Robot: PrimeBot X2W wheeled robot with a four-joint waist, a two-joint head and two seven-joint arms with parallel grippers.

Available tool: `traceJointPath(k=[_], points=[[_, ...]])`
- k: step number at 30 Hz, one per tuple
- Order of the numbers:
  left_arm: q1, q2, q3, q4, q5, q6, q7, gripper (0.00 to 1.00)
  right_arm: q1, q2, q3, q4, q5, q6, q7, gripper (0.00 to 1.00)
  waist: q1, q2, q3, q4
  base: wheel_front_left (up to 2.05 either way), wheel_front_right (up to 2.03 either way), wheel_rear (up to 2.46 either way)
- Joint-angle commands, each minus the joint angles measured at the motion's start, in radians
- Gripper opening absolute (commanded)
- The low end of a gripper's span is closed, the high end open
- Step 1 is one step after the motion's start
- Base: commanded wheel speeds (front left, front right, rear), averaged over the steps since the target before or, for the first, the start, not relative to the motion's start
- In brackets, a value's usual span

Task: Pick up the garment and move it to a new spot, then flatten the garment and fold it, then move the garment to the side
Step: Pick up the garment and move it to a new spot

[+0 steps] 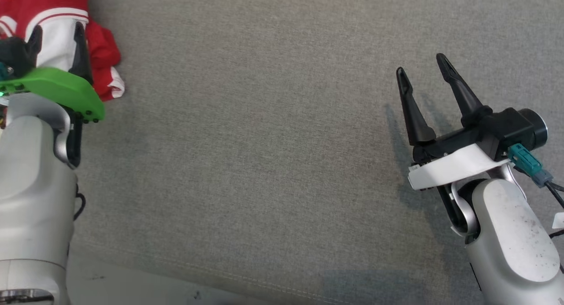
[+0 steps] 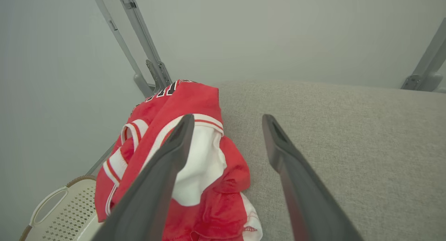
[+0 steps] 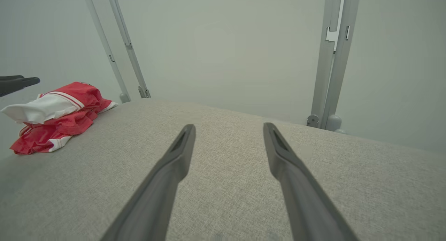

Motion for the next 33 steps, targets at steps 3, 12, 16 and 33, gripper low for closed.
traceJointPath(k=[3, 12, 16, 33], points=[[-0.061, 0.035, 0.011, 0.079, -0.014, -0.01, 0.017, 1.0, -0.032, -0.007, 0.014, -0.008, 0.003, 0.0, 0.001, 1.0, -0.0001, 0.0, 0.159, -0.103, 0.0, 0.0, 0.0], [-0.163, 0.109, 0.001, 0.265, 0.005, 0.02, 0.016, 0.41, -0.048, -0.023, 0.023, -0.003, 0.002, 0.0, -0.005, 1.0, -0.0001, 0.0, 0.232, -0.114, 0.0, 0.0, 0.0], [-0.184, 0.116, -0.009, 0.298, 0.015, 0.038, -0.007, 0.0, -0.038, -0.024, 0.022, 0.011, 0.001, -0.001, -0.002, 1.0, -0.0001, 0.0, 0.233, -0.107, 0.0, 0.0, 0.0], [-0.102, 0.131, 0.087, -0.057, 0.013, 0.096, -0.072, 0.0, 0.005, -0.009, 0.016, 0.027, 0.006, -0.001, -0.001, 1.0, -0.0001, 0.0, 0.144, -0.069, 0.0, 0.0, 0.0]])
